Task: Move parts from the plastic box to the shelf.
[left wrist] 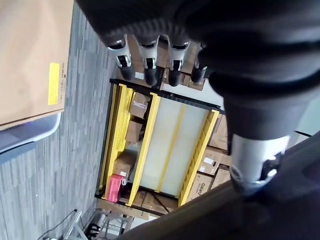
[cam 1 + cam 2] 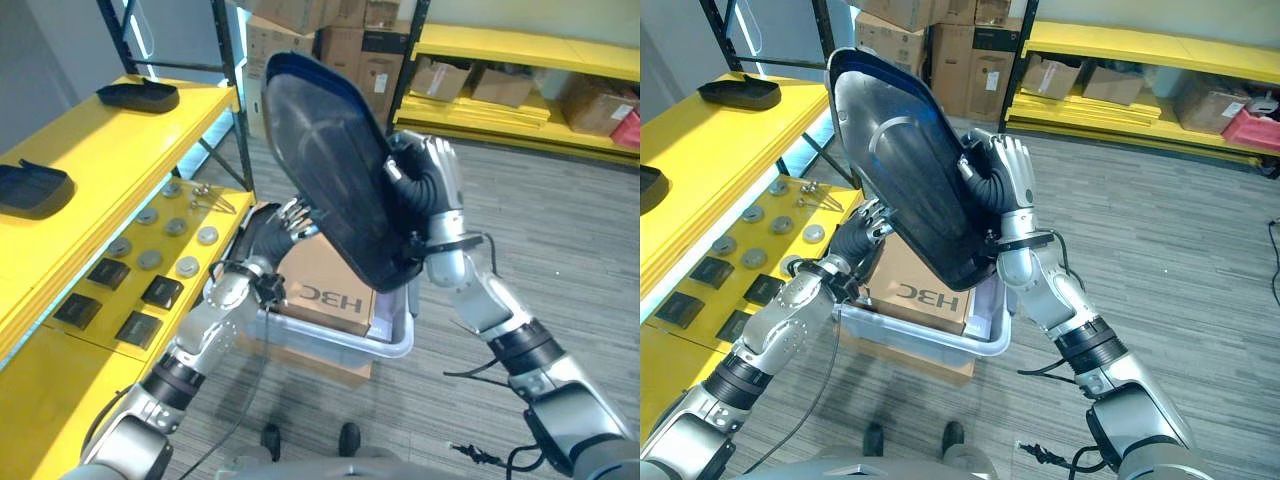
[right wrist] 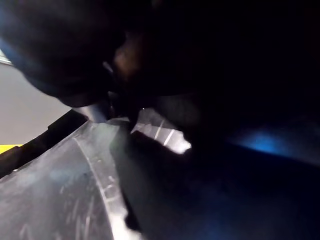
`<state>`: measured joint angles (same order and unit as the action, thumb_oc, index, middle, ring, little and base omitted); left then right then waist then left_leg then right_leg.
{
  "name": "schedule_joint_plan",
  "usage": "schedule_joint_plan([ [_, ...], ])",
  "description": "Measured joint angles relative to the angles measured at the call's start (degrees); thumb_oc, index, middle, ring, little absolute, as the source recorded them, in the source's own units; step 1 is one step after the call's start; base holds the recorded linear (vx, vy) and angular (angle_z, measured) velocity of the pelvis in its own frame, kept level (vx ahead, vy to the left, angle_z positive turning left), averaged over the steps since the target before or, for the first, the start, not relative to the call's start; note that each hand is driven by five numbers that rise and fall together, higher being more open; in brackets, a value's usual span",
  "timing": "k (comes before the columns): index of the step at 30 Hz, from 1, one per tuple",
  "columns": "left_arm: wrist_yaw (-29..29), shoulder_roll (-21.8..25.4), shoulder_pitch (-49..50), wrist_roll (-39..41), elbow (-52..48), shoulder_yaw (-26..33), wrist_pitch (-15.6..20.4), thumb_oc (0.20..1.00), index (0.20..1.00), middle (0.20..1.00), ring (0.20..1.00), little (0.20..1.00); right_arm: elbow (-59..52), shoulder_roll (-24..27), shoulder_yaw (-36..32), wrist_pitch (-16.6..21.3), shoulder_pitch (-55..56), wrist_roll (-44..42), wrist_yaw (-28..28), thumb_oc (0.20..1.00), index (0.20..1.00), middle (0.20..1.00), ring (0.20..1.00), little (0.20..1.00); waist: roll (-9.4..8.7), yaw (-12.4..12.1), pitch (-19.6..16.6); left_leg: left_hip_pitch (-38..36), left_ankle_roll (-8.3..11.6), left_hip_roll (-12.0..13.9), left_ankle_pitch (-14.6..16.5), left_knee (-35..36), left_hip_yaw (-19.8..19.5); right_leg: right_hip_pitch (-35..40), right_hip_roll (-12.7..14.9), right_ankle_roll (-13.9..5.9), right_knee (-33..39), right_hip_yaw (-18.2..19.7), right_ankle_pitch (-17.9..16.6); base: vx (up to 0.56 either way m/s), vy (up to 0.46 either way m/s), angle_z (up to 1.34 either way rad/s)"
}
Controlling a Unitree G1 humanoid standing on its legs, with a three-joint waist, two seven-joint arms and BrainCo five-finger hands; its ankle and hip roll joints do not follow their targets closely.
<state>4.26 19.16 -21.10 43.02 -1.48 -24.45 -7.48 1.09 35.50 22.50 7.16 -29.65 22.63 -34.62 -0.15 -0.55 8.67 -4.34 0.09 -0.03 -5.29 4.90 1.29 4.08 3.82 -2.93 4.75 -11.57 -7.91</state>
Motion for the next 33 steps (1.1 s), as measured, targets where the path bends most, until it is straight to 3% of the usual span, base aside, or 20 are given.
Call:
schedule_joint_plan([
  [14, -1.4, 0.1, 0.0, 3.0, 0.0, -0.4, 0.4, 1.000, 1.000, 1.000, 1.000, 1.000, 0.5, -1.4, 0.5, -3.9, 0.0, 0.0, -6.0, 0.200, 0.200, 0.200, 0.200, 0.200, -0.01, -0.6, 0.0, -0.3, -0.40, -0.1, -0.2, 0.0, -0.1, 0.2, 0.0, -0.02, 0.0, -0.1, 0.0, 0.00, 0.000, 0.00],
  [22, -2.7, 0.2, 0.0, 2.9, -0.1, -0.4, 0.4, 1.000, 1.000, 1.000, 1.000, 1.000, 2.5, 2.9, -0.4, -7.2, 0.0, 2.5, -8.0, 0.200, 0.200, 0.200, 0.200, 0.200, -0.04, -1.0, 0.0, -0.2, -0.27, -0.1, -0.2, 0.0, -0.3, 0.2, 0.1, -0.06, 0.0, -0.3, 0.1, 0.00, 0.000, 0.00],
  [26, -3.8, 0.3, 0.0, 2.9, -0.1, -0.3, 0.4, 1.000, 1.000, 1.000, 1.000, 1.000, 2.4, 4.9, -0.4, -7.4, 0.0, 2.5, -7.7, 0.200, 0.200, 0.200, 0.200, 0.200, -0.07, -0.9, 0.0, -0.2, -0.42, -0.1, -0.2, 0.0, -0.3, 0.2, 0.1, -0.10, 0.0, -0.3, 0.1, 0.00, 0.000, 0.00],
  [33, -3.5, 0.4, 0.0, 0.6, -0.4, -0.6, 0.4, 1.000, 1.000, 1.000, 1.000, 1.000, 4.4, 3.3, 2.0, -5.9, 0.0, 2.5, -6.4, 0.200, 0.200, 0.200, 0.200, 0.200, -0.22, -0.8, 0.1, -0.2, -0.45, -0.1, -0.2, 0.0, -0.3, 0.1, 0.1, -0.14, 0.0, -0.3, 0.2, 0.00, 0.000, 0.00],
])
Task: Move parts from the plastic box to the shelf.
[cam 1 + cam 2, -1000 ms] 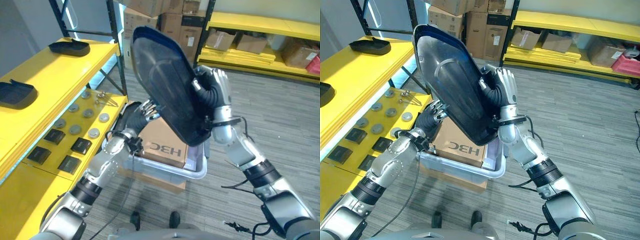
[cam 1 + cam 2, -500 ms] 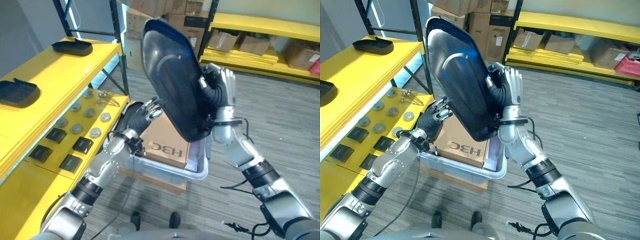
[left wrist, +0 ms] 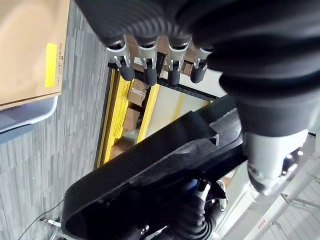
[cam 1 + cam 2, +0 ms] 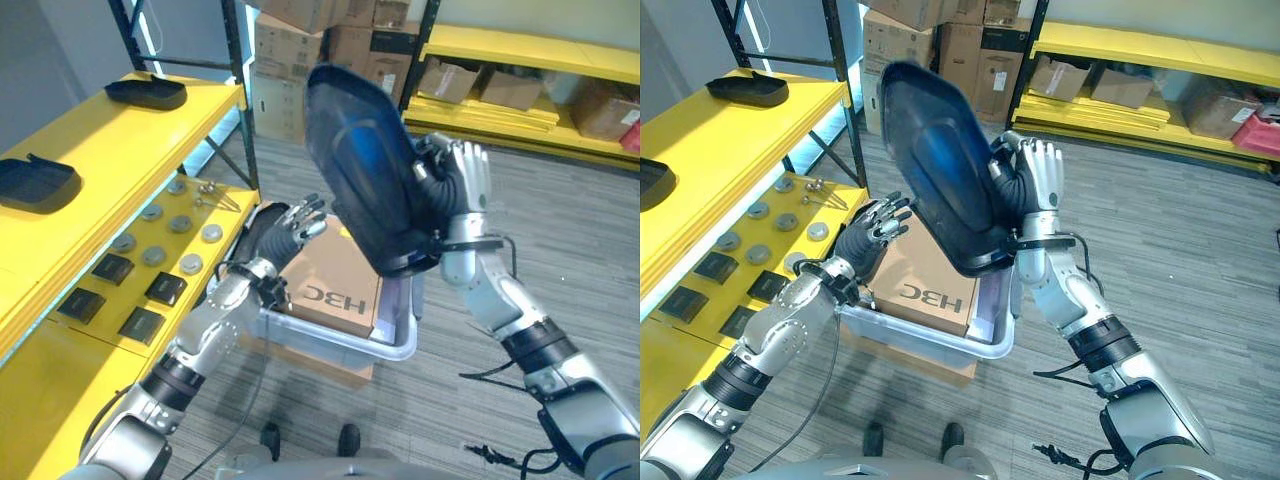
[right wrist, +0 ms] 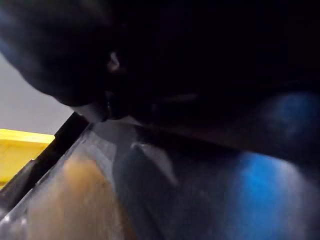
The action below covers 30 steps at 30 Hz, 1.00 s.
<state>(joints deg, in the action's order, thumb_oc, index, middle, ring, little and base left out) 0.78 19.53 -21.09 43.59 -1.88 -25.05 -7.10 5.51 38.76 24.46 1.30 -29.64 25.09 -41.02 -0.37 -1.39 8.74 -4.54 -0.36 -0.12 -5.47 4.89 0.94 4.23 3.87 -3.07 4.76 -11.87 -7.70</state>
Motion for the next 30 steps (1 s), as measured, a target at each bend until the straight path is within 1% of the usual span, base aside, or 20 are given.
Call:
schedule_joint_plan([
  [6, 0.6, -0.3, 0.0, -0.5, 0.0, 0.0, 0.0, 1.000, 1.000, 1.000, 1.000, 1.000, 0.0, -2.6, 0.3, 1.2, 0.0, 0.0, 1.0, 0.200, 0.200, 0.200, 0.200, 0.200, 0.00, -0.2, 0.0, 0.0, -0.02, -0.1, 0.0, 0.0, 0.0, 0.0, 0.1, -0.01, 0.0, 0.0, 0.0, 0.00, 0.000, 0.00],
  [8, 1.6, -0.4, 0.0, -0.5, 0.1, 0.0, 0.0, 1.000, 1.000, 1.000, 1.000, 1.000, 0.0, -3.3, 0.3, 1.3, 0.0, -0.1, 1.0, 0.200, 0.200, 0.200, 0.200, 0.200, 0.00, -0.2, 0.0, 0.0, -0.02, -0.1, 0.0, 0.0, -0.1, 0.0, 0.1, -0.03, 0.0, -0.1, 0.0, 0.00, 0.000, 0.00],
  [10, 1.8, -0.8, 0.0, -0.1, 0.1, 0.0, -0.1, 1.000, 1.000, 1.000, 1.000, 1.000, 0.0, -5.0, 0.7, 1.5, 0.0, -0.1, 1.0, 0.200, 0.200, 0.200, 0.200, 0.200, 0.00, -0.2, 0.0, 0.0, -0.02, -0.1, 0.0, 0.0, -0.1, 0.0, 0.1, -0.03, 0.0, -0.1, 0.0, 0.00, 0.000, 0.00],
  [13, 2.7, -1.1, 0.0, 1.4, 0.1, 0.0, -0.5, 1.000, 1.000, 1.000, 1.000, 1.000, -0.1, -5.1, 2.6, 3.2, 0.0, 0.1, 1.5, 0.200, 0.200, 0.200, 0.200, 0.200, 0.00, -0.3, 0.0, 0.2, -0.02, -0.1, 0.0, 0.0, -0.5, 0.0, 0.1, -0.07, 0.0, -0.4, 0.1, 0.01, 0.018, 0.05],
  [18, 2.6, -0.8, 0.0, 1.3, 0.1, 0.3, -1.7, 1.000, 1.000, 1.000, 1.000, 1.000, -0.3, -4.6, 2.5, 4.7, 0.0, 0.1, 3.6, 0.200, 0.200, 0.200, 0.200, 0.200, 0.01, -0.7, 0.0, 0.3, -0.02, -0.2, 0.0, 0.0, -0.7, 0.1, 0.2, -0.11, 0.0, -0.7, 0.1, 0.00, 0.008, 0.02],
  [19, 2.5, -0.6, 0.0, 1.3, 0.1, 0.3, -2.5, 1.000, 1.000, 1.000, 1.000, 1.000, -0.3, -4.4, 2.3, 6.4, 0.0, 0.1, 4.7, 0.200, 0.200, 0.200, 0.200, 0.200, 0.01, -0.8, 0.0, 0.3, -0.02, -0.2, 0.0, 0.0, -0.9, 0.1, 0.2, -0.12, 0.0, -0.8, 0.2, 0.01, 0.008, 0.04],
  [22, 2.2, -0.3, 0.1, 1.7, 0.1, 0.3, -3.2, 1.000, 1.000, 1.000, 1.000, 1.000, -0.3, -4.2, 2.3, 8.4, 0.0, 0.0, 5.9, 0.200, 0.200, 0.200, 0.200, 0.200, 0.01, -0.9, 0.0, 0.4, -0.02, -0.1, 0.0, 0.0, -1.0, 0.1, 0.2, -0.12, 0.0, -1.0, 0.2, 0.00, 0.000, 0.01],
  [24, 0.9, -0.3, 0.4, 4.9, 0.1, 0.3, -4.3, 1.000, 1.000, 1.000, 1.000, 1.000, -0.3, -3.9, 2.3, 10.8, 0.0, 0.1, 6.1, 0.200, 0.200, 0.200, 0.200, 0.200, 0.01, -0.9, 0.0, 0.5, -0.02, -0.2, 0.0, 0.0, -1.1, 0.1, 0.2, -0.10, 0.0, -1.1, 0.3, 0.00, 0.004, 0.03],
  [28, 0.8, -0.1, 1.2, 8.1, 0.2, 0.3, -6.0, 1.000, 1.000, 1.000, 1.000, 1.000, -0.4, -3.0, 2.2, 13.2, 0.0, 0.0, 8.5, 0.200, 0.200, 0.200, 0.200, 0.200, 0.02, -1.2, 0.0, 0.5, -0.03, -0.2, 0.0, 0.0, -1.1, 0.1, 0.2, -0.10, 0.0, -1.1, 0.3, 0.00, 0.000, 0.00],
  [29, 0.8, 0.2, 1.9, 8.1, 0.3, 0.2, -6.1, 0.583, 0.583, 0.583, 0.583, 0.583, -0.8, -2.6, 2.3, 13.8, 0.0, 0.0, 9.8, 0.200, 0.200, 0.200, 0.200, 0.200, 0.03, -1.1, 0.0, 0.5, -0.04, -0.2, 0.0, 0.0, -1.1, 0.1, 0.3, -0.12, 0.0, -1.1, 0.3, 0.00, 0.000, 0.00],
  [30, 0.5, 0.2, 2.3, 8.1, 0.4, 0.3, -6.1, 0.313, 0.313, 0.313, 0.313, 0.313, -1.4, -2.4, 2.3, 13.8, 0.0, -0.2, 10.7, 0.200, 0.200, 0.200, 0.200, 0.200, 0.03, -1.2, 0.0, 0.5, -0.04, -0.2, 0.0, 0.0, -1.1, 0.1, 0.3, -0.23, 0.0, -1.1, 0.3, 0.00, 0.000, 0.00],
])
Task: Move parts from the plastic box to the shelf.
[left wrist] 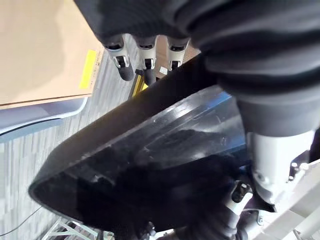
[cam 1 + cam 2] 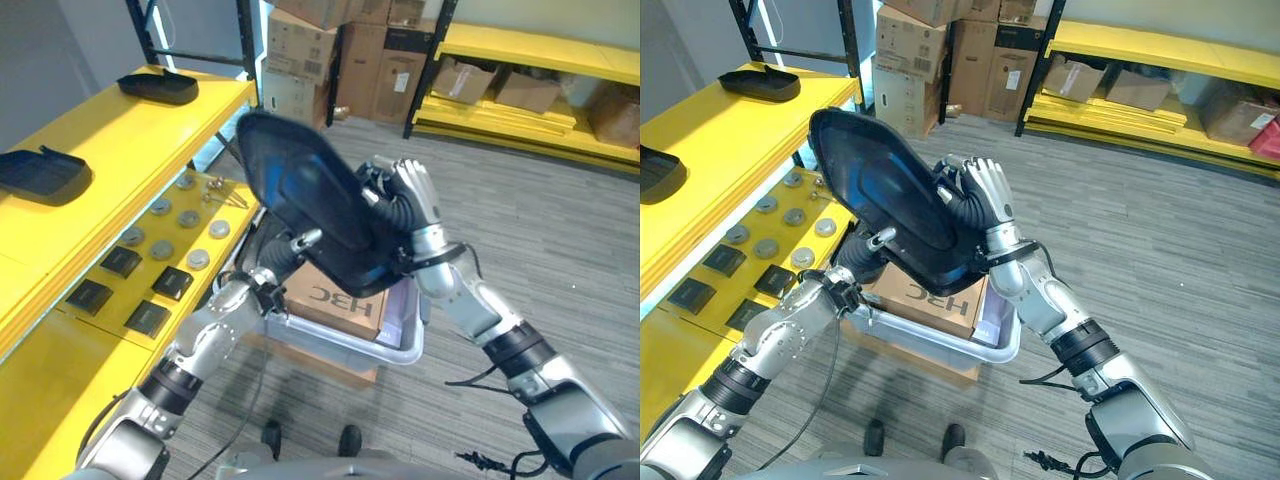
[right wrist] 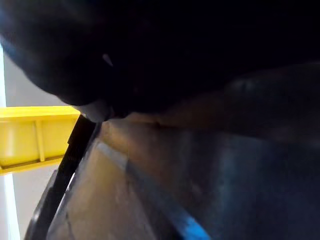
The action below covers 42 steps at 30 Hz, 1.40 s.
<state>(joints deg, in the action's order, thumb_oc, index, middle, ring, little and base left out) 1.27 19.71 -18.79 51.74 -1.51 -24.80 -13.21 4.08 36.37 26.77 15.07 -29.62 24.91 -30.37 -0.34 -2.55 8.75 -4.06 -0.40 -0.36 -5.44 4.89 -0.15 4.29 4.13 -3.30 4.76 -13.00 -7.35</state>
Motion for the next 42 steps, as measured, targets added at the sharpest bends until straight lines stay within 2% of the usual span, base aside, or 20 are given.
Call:
schedule_joint_plan([
  [1, -0.4, 0.0, 0.3, 0.0, 0.0, 0.0, 0.0, 0.200, 0.200, 0.200, 0.200, 0.200, -0.7, 0.3, 0.0, 0.1, 0.0, -0.1, 0.8, 0.200, 0.200, 0.200, 0.200, 0.200, 0.00, 0.0, 0.0, 0.0, 0.00, 0.0, 0.0, 0.0, 0.0, 0.0, 0.0, -0.02, 0.0, 0.0, 0.0, 0.00, 0.000, 0.00],
  [4, -0.8, 0.0, 0.4, 0.0, 0.0, 0.0, 0.4, 0.200, 0.200, 0.200, 0.200, 0.200, -1.1, 0.1, 0.0, 0.5, 0.0, -0.7, 2.2, 0.200, 0.200, 0.200, 0.200, 0.200, 0.01, -0.1, 0.0, 0.0, 0.00, 0.0, 0.0, 0.0, 0.0, 0.0, 0.0, -0.03, 0.0, 0.0, 0.0, 0.00, 0.000, 0.00],
  [7, -0.3, 0.2, 1.0, -1.0, 0.0, 0.0, 1.3, 0.200, 0.200, 0.200, 0.200, 0.200, -1.4, -2.1, -0.2, 0.5, 1.7, -2.7, 3.1, 0.200, 0.200, 0.200, 0.200, 0.200, 0.06, -0.3, 0.0, 0.0, 0.37, -0.1, 0.3, 0.0, 0.0, 0.0, 0.1, -0.06, 0.0, 0.0, 0.0, 0.00, 0.000, 0.00],
  [11, 2.7, 0.1, 2.7, -2.9, 0.0, -0.1, 3.4, 0.200, 0.200, 0.200, 0.200, 0.200, -1.5, -5.2, 0.4, 0.4, 3.3, -3.5, 3.6, 0.200, 0.200, 0.200, 0.200, 0.200, 0.08, -0.2, 0.0, 0.0, 0.44, -0.1, 0.3, 0.0, 0.0, 0.0, 0.1, -0.05, 0.0, 0.0, 0.0, 0.00, 0.000, 0.00],
  [14, 4.8, 0.0, 3.5, -3.7, 0.0, -0.2, 6.4, 0.200, 0.200, 0.200, 0.200, 0.200, -1.5, -7.6, 0.1, 0.2, 4.4, -5.0, 3.6, 0.200, 0.200, 0.200, 0.200, 0.200, 0.10, -0.3, 0.0, 0.1, 0.45, -0.1, 0.3, 0.0, 0.0, -0.1, 0.1, -0.04, 0.0, 0.0, 0.0, 0.00, 0.000, 0.00],
  [15, 5.9, -0.2, 4.3, -3.7, 0.0, -0.6, 8.7, 0.200, 0.200, 0.200, 0.200, 0.200, -1.5, -8.8, 0.2, 0.2, 4.6, -5.9, 3.6, 0.200, 0.200, 0.200, 0.200, 0.200, 0.10, -0.3, 0.0, 0.1, 0.46, -0.1, 0.3, 0.0, 0.0, -0.1, 0.1, -0.04, 0.0, 0.0, 0.1, 0.00, 0.000, 0.00],
  [18, 7.7, -0.9, 5.3, -3.7, 0.0, -0.9, 12.0, 0.200, 0.200, 0.200, 0.200, 0.200, -1.5, -10.3, 0.5, 0.1, 5.0, -8.2, 3.7, 0.200, 0.200, 0.200, 0.200, 0.200, 0.10, -0.3, 0.0, 0.1, 0.48, -0.1, 0.3, 0.0, 0.0, -0.2, 0.2, -0.06, 0.0, 0.0, 0.1, 0.00, 0.000, 0.00],
  [19, 9.2, -1.6, 6.0, -3.8, 0.0, -1.0, 14.6, 0.200, 0.200, 0.200, 0.200, 0.200, -1.5, -11.6, 0.5, -0.4, 5.5, -9.7, 3.7, 0.200, 0.200, 0.200, 0.200, 0.200, 0.13, -0.3, 0.0, 0.3, 0.51, -0.1, 0.4, 0.0, -0.1, -0.2, 0.2, -0.06, 0.0, 0.0, 0.1, -0.02, -0.040, 0.01],
  [24, 13.3, -3.3, 6.8, -8.0, -0.1, -1.9, 20.8, 0.200, 0.200, 0.200, 0.200, 0.200, -1.5, -12.9, 0.7, -0.4, 6.1, -15.8, 4.0, 0.200, 0.200, 0.200, 0.200, 0.200, 0.12, -0.7, 0.0, 0.4, 0.62, -0.1, 0.3, 0.0, -0.3, -0.3, 0.2, -0.06, 0.0, -0.2, 0.1, -0.02, -0.050, 0.02],
  [25, 13.8, -3.5, 6.8, -9.9, -0.1, -1.9, 22.1, 0.200, 0.200, 0.200, 0.200, 0.200, -1.5, -13.0, 0.7, -0.4, 6.1, -16.5, 4.0, 1.000, 1.000, 1.000, 1.000, 1.000, 0.13, -0.7, 0.0, 0.4, 0.55, -0.2, 0.3, 0.0, -0.4, -0.3, 0.2, -0.05, 0.0, -0.3, 0.1, -0.01, -0.044, 0.03],
  [27, 15.1, -3.4, 6.8, -13.3, -0.2, -1.8, 24.1, 0.200, 0.200, 0.200, 0.200, 0.200, -1.5, -13.4, 1.3, 0.0, 6.1, -17.5, 4.1, 1.000, 1.000, 1.000, 1.000, 1.000, 0.13, -0.8, 0.0, 0.6, 0.51, -0.1, 0.3, 0.0, -0.6, -0.2, 0.1, -0.04, 0.0, -0.4, 0.1, 0.00, -0.065, 0.04],
  [28, 16.5, -2.5, 6.8, -18.8, -0.6, -1.0, 25.6, 0.200, 0.200, 0.200, 0.200, 0.200, -1.5, -13.5, 2.3, 0.9, 6.6, -20.3, 4.7, 1.000, 1.000, 1.000, 1.000, 1.000, 0.12, -0.8, 0.0, 1.0, 0.54, -0.1, 0.4, 0.0, -1.0, -0.2, 0.1, 0.01, 0.0, -0.7, 0.2, 0.00, -0.055, 0.09],
  [31, 19.7, -1.1, 6.8, -28.1, -2.2, 1.7, 27.1, 0.200, 0.200, 0.200, 0.200, 0.200, -4.3, -13.6, 3.9, 2.1, 9.6, -23.0, 6.0, 1.000, 1.000, 1.000, 1.000, 1.000, 0.13, -1.1, 0.0, 1.1, 0.53, -0.1, 0.4, 0.0, -1.4, -0.2, 0.1, 0.07, 0.0, -1.2, 0.4, 0.00, -0.036, 0.09],
  [35, 24.2, 3.3, 6.8, -38.8, -2.3, 6.8, 27.8, 0.200, 0.200, 0.200, 0.200, 0.200, -6.2, -13.5, 3.8, 3.8, 14.6, -23.6, 6.0, 1.000, 1.000, 1.000, 1.000, 1.000, 0.25, -1.3, 0.0, 1.0, 0.52, -0.1, 0.4, 0.0, -1.7, 0.0, 0.1, 0.36, 0.0, -1.6, 0.4, 0.00, -0.022, 0.05],
  [38, 26.1, 6.3, 9.9, -45.5, -2.2, 10.6, 27.9, 0.200, 0.200, 0.200, 0.200, 0.200, -7.9, -13.2, 1.7, 4.6, 19.3, -24.7, 5.9, 1.000, 1.000, 1.000, 1.000, 1.000, 0.65, -1.7, 0.2, 1.0, 0.49, -0.1, 0.5, 0.0, -1.7, 0.2, 0.2, 0.32, 0.0, -1.6, 0.7, 0.00, 0.000, 0.00],
  [40, 27.6, 8.5, 16.5, -48.9, -0.5, 15.6, 28.4, 0.200, 0.200, 0.200, 0.200, 0.200, -8.0, -12.1, -2.6, 4.8, 24.2, -25.9, 5.6, 1.000, 1.000, 1.000, 1.000, 1.000, 1.56, -1.2, 0.2, 0.9, 0.39, -0.2, 0.8, 0.0, -1.7, 0.3, 0.3, 0.30, 0.0, -1.6, 0.9, 0.00, 0.000, 0.00],
  [42, 29.6, 8.2, 21.0, -49.1, 2.8, 18.6, 28.6, 0.200, 0.200, 0.200, 0.200, 0.200, -7.7, -10.5, -5.5, 4.8, 26.8, -27.6, 5.5, 1.000, 1.000, 1.000, 1.000, 1.000, 2.52, -1.0, 0.6, 0.6, 0.21, -0.3, 0.9, 0.0, -1.7, 0.6, 0.4, 0.21, 0.0, -1.6, 1.0, 0.00, 0.000, 0.00],
])
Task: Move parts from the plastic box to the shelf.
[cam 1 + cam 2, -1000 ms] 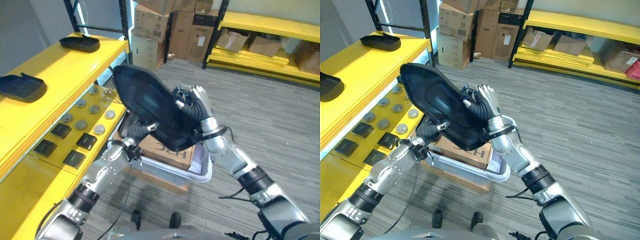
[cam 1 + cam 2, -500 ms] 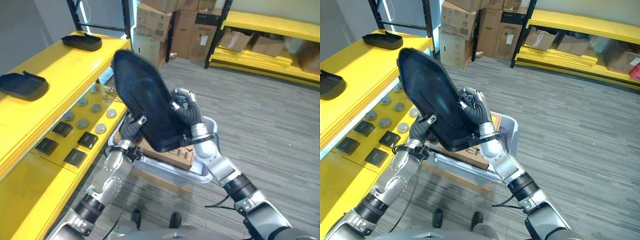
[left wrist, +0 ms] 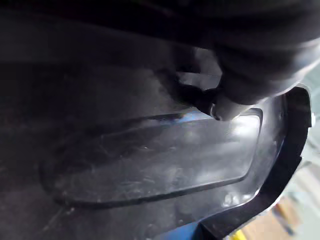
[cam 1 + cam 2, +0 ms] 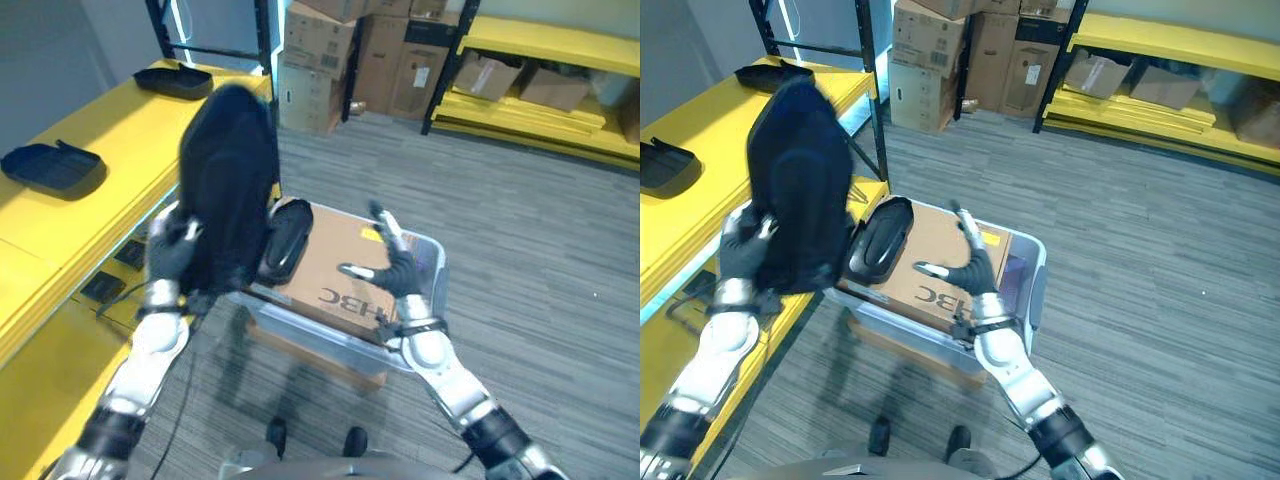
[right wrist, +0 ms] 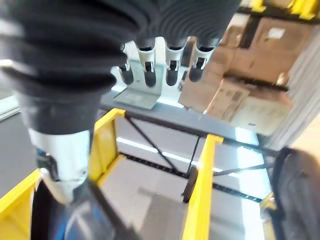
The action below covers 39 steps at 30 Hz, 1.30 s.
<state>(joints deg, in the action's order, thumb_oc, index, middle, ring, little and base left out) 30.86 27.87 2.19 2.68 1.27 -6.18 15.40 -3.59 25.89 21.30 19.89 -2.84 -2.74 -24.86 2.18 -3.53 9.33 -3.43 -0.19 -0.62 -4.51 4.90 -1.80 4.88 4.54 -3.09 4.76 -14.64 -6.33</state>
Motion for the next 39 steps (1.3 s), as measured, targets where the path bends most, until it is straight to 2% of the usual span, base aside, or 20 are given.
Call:
schedule_joint_plan([
  [3, 2.2, -0.4, 4.4, 0.1, 2.9, 2.7, 0.1, 0.200, 0.200, 0.200, 0.200, 0.200, 0.2, 0.4, -3.2, 0.0, 2.3, -1.5, 0.6, 1.000, 1.000, 1.000, 1.000, 1.000, 0.55, 0.1, 0.2, 0.0, -0.09, 0.1, 0.0, 0.0, 0.0, 0.0, -0.1, 0.04, 0.0, 0.0, 0.2, 0.00, 0.000, 0.00],
  [5, 4.0, -2.5, 8.5, 2.1, 3.3, 5.8, 2.8, 0.200, 0.200, 0.200, 0.200, 0.200, 4.1, 1.0, -6.1, -0.1, 3.8, -1.5, 3.0, 1.000, 1.000, 1.000, 1.000, 1.000, 0.69, -0.3, 0.3, 0.0, 0.05, 0.1, 0.1, 0.0, -0.2, 0.1, -0.1, 0.01, 0.0, -0.3, 0.4, -0.02, -0.025, 0.05],
  [10, 5.1, -4.7, 9.0, 5.3, 0.3, 6.3, 9.1, 0.200, 0.200, 0.200, 0.200, 0.200, 15.3, 1.3, -5.7, -0.1, 7.3, -0.3, 8.7, 1.000, 1.000, 1.000, 1.000, 1.000, 0.68, -2.2, 0.4, 0.0, 0.56, 0.0, 0.1, 0.0, -2.1, 1.1, -0.1, -0.05, 0.0, -2.2, 0.9, -0.02, -0.059, 0.19],
  [14, 5.3, -5.1, 9.7, 5.6, -5.7, 7.7, 11.0, 0.200, 0.200, 0.200, 0.200, 0.200, 18.8, 1.4, -4.3, 0.0, 8.7, 1.0, 11.3, 1.000, 1.000, 1.000, 1.000, 1.000, 0.37, -4.0, 1.0, 0.6, 1.02, 0.1, -0.2, 0.0, -3.9, 1.6, -0.4, 0.15, 0.0, -4.3, 1.2, -0.01, -0.040, 0.28],
  [16, 5.0, -5.6, 10.1, 5.6, -8.4, 9.0, 11.4, 0.200, 0.200, 0.200, 0.200, 0.200, 18.9, 0.9, -3.1, 0.0, 8.8, 1.8, 12.1, 1.000, 1.000, 1.000, 1.000, 1.000, -0.04, -4.6, 1.6, 0.9, 1.20, 0.5, -0.2, 0.0, -3.7, 2.8, -0.2, 0.17, 0.0, -7.2, 1.5, -0.02, 0.018, 0.67],
  [19, 3.7, -5.7, 8.7, 5.8, -9.9, 10.6, 12.1, 0.200, 0.200, 0.200, 0.200, 0.200, 18.9, -0.3, -1.2, 0.1, 8.8, 3.2, 12.0, 1.000, 1.000, 1.000, 1.000, 1.000, -1.62, -4.7, 3.1, 1.3, 2.04, 3.0, 3.2, 0.0, 8.2, 5.4, 1.6, -0.33, -0.1, -14.7, 2.2, -0.01, 0.089, 1.44],
  [20, 2.4, -5.7, 6.7, 6.2, -9.5, 10.7, 12.3, 0.200, 0.200, 0.200, 0.200, 0.200, 18.7, -1.1, -0.7, 0.1, 8.8, 3.9, 11.8, 1.000, 1.000, 1.000, 1.000, 1.000, -2.61, -4.0, 4.6, 1.2, 2.38, 4.9, 3.7, -0.7, 18.9, 8.4, 3.4, -1.42, -0.3, -21.5, 3.6, -0.01, 0.138, 2.16],
  [22, 1.4, -5.8, 6.3, 6.2, -9.4, 10.6, 12.3, 0.200, 0.200, 0.200, 0.200, 0.200, 18.8, -1.1, 0.3, 0.1, 8.5, 4.8, 11.0, 1.000, 1.000, 1.000, 1.000, 1.000, -2.46, -2.7, 5.0, 1.4, 2.33, 7.4, 3.7, -3.5, 30.2, 9.9, 6.0, -2.81, -4.3, -27.5, 5.8, -0.02, 0.209, 2.00],
  [23, 1.2, -5.9, 6.3, 6.1, -9.4, 10.6, 12.3, 0.200, 0.200, 0.200, 0.200, 0.200, 18.8, -1.0, 0.5, 0.2, 8.4, 5.0, 10.8, 1.000, 1.000, 1.000, 1.000, 1.000, -2.00, -2.4, 5.0, 1.7, 1.06, 7.2, 2.3, -4.0, 32.1, 10.3, 6.4, -3.20, -6.9, -26.9, 8.1, 0.04, 0.348, 1.72],
  [24, 1.3, -5.6, 5.1, 6.1, -9.1, 10.4, 12.4, 0.200, 0.200, 0.200, 0.200, 0.200, 20.9, -1.6, 0.6, 1.3, 7.7, 5.3, 10.4, 1.000, 1.000, 1.000, 1.000, 1.000, -2.24, -2.1, 4.8, 2.4, -1.55, 5.8, 0.7, -3.9, 33.3, 10.4, 8.7, -3.89, -10.6, -23.8, 10.1, 0.06, 0.294, 1.74],
  [25, 1.5, -5.1, 3.5, 6.1, -8.6, 9.9, 12.6, 0.200, 0.200, 0.200, 0.200, 0.200, 22.2, -1.7, 1.3, 1.4, 7.2, 5.3, 10.1, 1.000, 1.000, 1.000, 1.000, 1.000, -2.61, -0.9, 4.6, 2.5, -1.86, 5.7, 0.9, -4.0, 36.0, 11.0, 9.5, -3.71, -10.9, -24.0, 10.1, 0.08, 0.232, 1.91],
  [26, 1.6, -4.7, 1.8, 6.0, -8.1, 9.5, 12.7, 0.200, 0.200, 0.200, 0.200, 0.200, 23.5, -2.0, 1.7, 1.3, 6.5, 5.3, 9.8, 1.000, 1.000, 1.000, 1.000, 1.000, -2.77, -0.2, 4.7, 2.6, -2.66, 5.1, -0.3, -3.8, 36.7, 11.0, 10.7, -3.65, -11.6, -23.5, 10.1, 0.12, 0.244, 1.42],
  [28, 2.4, -3.1, 1.5, 6.0, -8.1, 9.8, 12.9, 0.200, 0.200, 0.200, 0.200, 0.200, 26.0, -3.1, 3.0, 1.3, 4.4, 5.3, 9.9, 1.000, 1.000, 1.000, 1.000, 1.000, -2.79, -1.3, 5.0, 2.6, -3.82, 4.4, -1.0, -3.7, 36.6, 10.3, 11.2, -3.65, -12.0, -21.9, 10.8, 0.17, 0.340, 0.48],
  [29, 2.4, -1.7, 1.4, 6.0, -7.9, 10.8, 12.9, 0.200, 0.200, 0.200, 0.200, 0.200, 29.3, -5.7, 2.8, 1.7, 2.3, 4.8, 9.7, 1.000, 1.000, 1.000, 1.000, 1.000, -3.22, -2.9, 4.8, 2.6, -4.17, 3.4, 0.2, -4.7, 35.8, 10.4, 11.0, -3.05, -10.4, -20.6, 9.3, 0.17, 0.332, 0.02],
  [31, 1.4, -1.1, 1.0, 6.0, -7.8, 10.9, 13.0, 0.200, 0.200, 0.200, 0.200, 0.200, 33.4, -7.3, 2.7, 0.9, 1.0, 4.1, 9.5, 1.000, 1.000, 1.000, 1.000, 1.000, -3.06, -2.9, 4.6, 2.3, -4.21, 2.5, 1.1, -5.5, 34.5, 12.2, 11.5, -3.29, -10.1, -20.8, 8.1, 0.11, 0.233, 0.36],
  [34, -2.9, -0.7, 1.0, 7.5, -8.0, 12.1, 14.0, 0.200, 0.200, 0.200, 0.200, 0.200, 36.3, -7.9, 1.9, -1.9, 1.7, 2.9, 9.4, 1.000, 1.000, 1.000, 1.000, 1.000, -2.50, -4.1, 4.2, 2.4, -4.67, 1.3, 2.2, -5.8, 33.1, 12.9, 12.6, -3.91, -11.3, -21.4, 6.7, 0.18, 0.365, 0.48],
  [35, -5.5, -0.6, 0.0, 8.7, -7.9, 12.2, 13.8, 0.200, 0.200, 0.200, 0.200, 0.200, 42.2, -8.0, 1.1, -5.9, 1.3, 1.9, 9.4, 1.000, 1.000, 1.000, 1.000, 1.000, -1.77, -3.5, 3.8, 2.3, -5.09, 0.0, 3.1, -5.5, 31.2, 11.5, 15.0, -4.64, -18.7, -22.2, 6.2, 0.26, 0.400, 0.72],
  [37, -7.4, 0.4, -2.5, 9.6, -7.9, 10.5, 13.7, 0.200, 0.200, 0.200, 0.200, 0.200, 52.1, -7.9, -0.3, -9.8, 1.1, 0.1, 10.1, 1.000, 1.000, 1.000, 1.000, 1.000, -1.38, -2.2, 3.6, 0.6, -6.72, -1.8, 3.3, -3.4, 28.1, 7.5, 19.0, -4.87, -31.0, -17.8, 4.6, 0.20, 0.206, 0.83],
  [38, -7.8, 1.1, -3.9, 9.7, -7.9, 9.3, 13.4, 0.200, 0.200, 0.200, 0.200, 0.200, 56.5, -8.0, -1.4, -11.8, 1.1, -0.4, 10.8, 1.000, 1.000, 1.000, 1.000, 1.000, -1.23, -1.9, 3.6, -0.4, -7.13, -2.5, 2.8, -2.2, 26.2, 4.9, 19.2, -6.14, -35.4, -13.0, 7.0, 0.16, 0.067, 0.95],
  [39, -8.0, 2.7, -7.2, 9.9, -7.8, 6.5, 12.8, 0.200, 0.200, 0.200, 0.200, 0.200, 64.2, -8.1, -2.9, -15.1, 1.1, -1.5, 12.8, 1.000, 1.000, 1.000, 1.000, 1.000, -0.95, -1.2, 3.6, -0.6, -6.98, -3.1, 2.0, -0.8, 23.6, 0.5, 16.1, -7.48, -37.7, -6.5, 12.3, 0.19, 0.043, 0.86],
])
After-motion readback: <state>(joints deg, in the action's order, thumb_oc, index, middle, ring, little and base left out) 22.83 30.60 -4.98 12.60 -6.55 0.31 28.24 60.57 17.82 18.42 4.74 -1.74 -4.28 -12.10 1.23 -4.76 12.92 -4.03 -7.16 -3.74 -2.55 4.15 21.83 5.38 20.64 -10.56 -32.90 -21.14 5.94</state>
